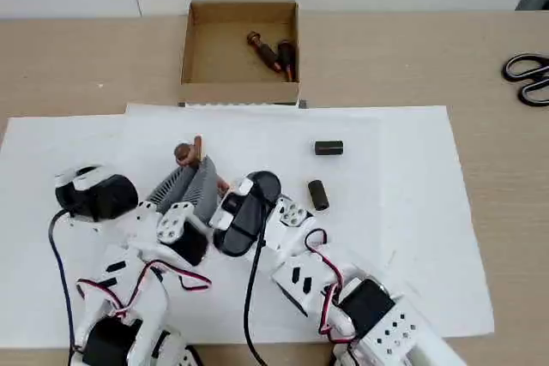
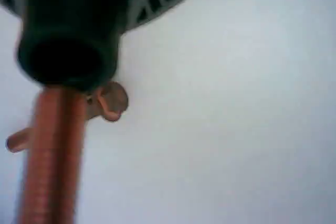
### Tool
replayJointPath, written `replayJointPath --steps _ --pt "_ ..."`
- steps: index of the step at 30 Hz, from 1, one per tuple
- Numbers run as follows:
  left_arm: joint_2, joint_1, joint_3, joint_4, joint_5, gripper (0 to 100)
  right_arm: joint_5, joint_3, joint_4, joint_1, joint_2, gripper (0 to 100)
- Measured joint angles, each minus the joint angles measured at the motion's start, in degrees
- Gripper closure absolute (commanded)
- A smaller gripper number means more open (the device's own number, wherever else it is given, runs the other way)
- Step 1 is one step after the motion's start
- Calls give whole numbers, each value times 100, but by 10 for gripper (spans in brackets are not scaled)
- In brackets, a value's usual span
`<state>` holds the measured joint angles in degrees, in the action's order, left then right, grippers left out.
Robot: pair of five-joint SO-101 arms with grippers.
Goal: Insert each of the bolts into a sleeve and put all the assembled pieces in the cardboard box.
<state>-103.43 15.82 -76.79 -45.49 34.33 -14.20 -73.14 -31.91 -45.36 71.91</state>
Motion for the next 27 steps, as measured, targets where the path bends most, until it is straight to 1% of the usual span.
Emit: replayJointPath --steps 5,8,12,20,27 --pt "0 -26 0 -193 -9 994 0 0 0 79 0 996" --pt "0 79 0 -237 -35 994 0 0 0 97 0 996" --pt "0 185 9 -273 202 994 0 0 0 105 0 996" --pt "0 185 26 -273 246 994 0 -79 0 123 9 996" --pt "0 264 53 62 290 994 -9 -176 9 114 35 996"
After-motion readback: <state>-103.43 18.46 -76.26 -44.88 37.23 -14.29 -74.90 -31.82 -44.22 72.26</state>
